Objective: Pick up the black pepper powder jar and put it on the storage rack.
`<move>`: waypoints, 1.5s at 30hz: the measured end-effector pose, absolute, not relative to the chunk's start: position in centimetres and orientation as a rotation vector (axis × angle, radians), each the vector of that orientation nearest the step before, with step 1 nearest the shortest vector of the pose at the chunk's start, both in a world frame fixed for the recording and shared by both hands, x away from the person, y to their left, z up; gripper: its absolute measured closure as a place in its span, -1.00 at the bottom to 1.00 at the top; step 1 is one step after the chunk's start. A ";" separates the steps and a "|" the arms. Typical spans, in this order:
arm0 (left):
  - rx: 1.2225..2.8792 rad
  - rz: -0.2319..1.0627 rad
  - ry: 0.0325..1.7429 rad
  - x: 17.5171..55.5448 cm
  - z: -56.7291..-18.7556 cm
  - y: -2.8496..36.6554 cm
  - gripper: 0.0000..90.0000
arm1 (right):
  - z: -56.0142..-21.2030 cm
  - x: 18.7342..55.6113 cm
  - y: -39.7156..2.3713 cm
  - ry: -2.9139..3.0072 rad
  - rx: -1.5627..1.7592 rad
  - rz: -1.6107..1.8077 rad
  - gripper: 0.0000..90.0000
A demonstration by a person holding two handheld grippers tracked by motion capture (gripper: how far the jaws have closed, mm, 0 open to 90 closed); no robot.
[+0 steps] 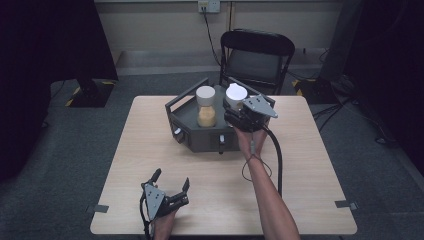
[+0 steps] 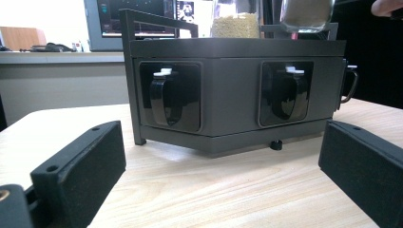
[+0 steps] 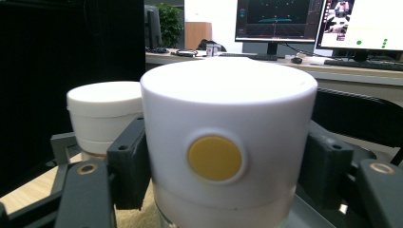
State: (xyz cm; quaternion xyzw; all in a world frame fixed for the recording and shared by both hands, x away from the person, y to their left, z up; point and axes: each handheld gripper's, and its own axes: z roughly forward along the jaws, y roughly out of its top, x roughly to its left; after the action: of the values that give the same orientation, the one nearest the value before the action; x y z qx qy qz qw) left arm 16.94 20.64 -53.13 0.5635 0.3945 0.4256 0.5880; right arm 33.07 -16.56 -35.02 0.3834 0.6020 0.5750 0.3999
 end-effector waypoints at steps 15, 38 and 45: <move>1.313 0.992 0.919 16.9 -53.1 20.6 -0.98 | -35.8 34.8 -16.2 1.536 0.999 1.403 -0.33; 1.313 0.992 0.919 16.9 -53.1 20.6 -0.98 | -36.1 35.4 -16.2 1.560 1.039 1.401 -0.33; 1.313 0.992 0.919 16.9 -53.1 20.6 -0.98 | -36.4 35.3 -16.0 1.546 1.038 1.402 -0.33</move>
State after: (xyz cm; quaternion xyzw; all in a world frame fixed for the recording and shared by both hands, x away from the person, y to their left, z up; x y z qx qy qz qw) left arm 16.94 20.64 -53.13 0.5635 0.3943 0.4257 0.5880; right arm 35.29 -16.01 -36.40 0.4092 0.6096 0.5528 0.3942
